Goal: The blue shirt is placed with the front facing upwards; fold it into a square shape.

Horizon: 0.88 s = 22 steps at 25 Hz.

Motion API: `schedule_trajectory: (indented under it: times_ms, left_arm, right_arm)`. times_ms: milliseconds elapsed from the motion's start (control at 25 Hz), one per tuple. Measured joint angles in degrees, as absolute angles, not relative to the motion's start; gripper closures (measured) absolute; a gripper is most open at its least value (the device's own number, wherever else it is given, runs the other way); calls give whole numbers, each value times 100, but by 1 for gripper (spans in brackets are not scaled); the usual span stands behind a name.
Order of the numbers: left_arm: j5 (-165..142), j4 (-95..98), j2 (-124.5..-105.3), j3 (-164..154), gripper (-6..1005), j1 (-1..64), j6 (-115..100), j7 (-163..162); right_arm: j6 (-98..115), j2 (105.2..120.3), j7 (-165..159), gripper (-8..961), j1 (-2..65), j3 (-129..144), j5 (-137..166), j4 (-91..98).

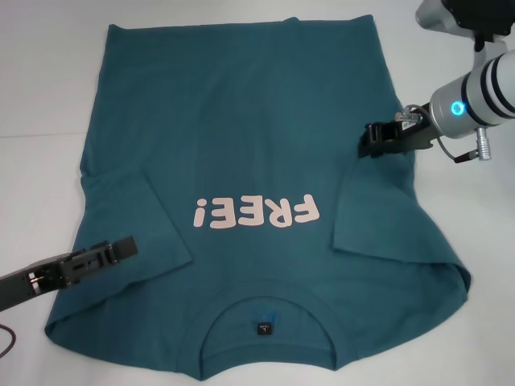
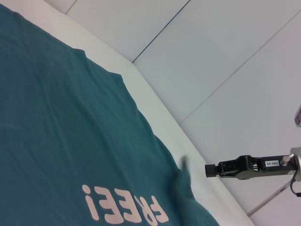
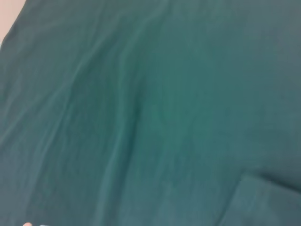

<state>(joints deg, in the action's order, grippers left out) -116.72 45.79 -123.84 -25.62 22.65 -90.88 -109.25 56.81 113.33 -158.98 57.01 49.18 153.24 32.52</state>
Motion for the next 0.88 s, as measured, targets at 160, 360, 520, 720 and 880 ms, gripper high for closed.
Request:
schedule_trajectory:
  times_ms: [160,360,520,720,880]
  left_arm:
    - [-11671,4579,-12384,-2500,139,2258,-9088,-10925]
    - [-11671,4579,-12384,-2439,139,2244,-9105,-10925]
    - [-11671,4579,-12374,-2346,139,2241,-9161,-11056]
    - [-11671,4616,-12330,-2277,139,2248,-9192,-11464]
    - [-11672,4628,-12263,-2256,139,2277,-9344,-11828]
  right_arm:
    - [5715,11344,-15835,753,5736,4946,15315,3252]
    - [5998,11298,-15517,570,5700,4896,15026,3322]
    - [6469,11120,-14801,445,5357,4765,13821,3373]
    - [7334,10811,-14200,272,4818,4670,12383,3411]
    - [8305,10725,-13532,137,4312,4569,11584,3549]
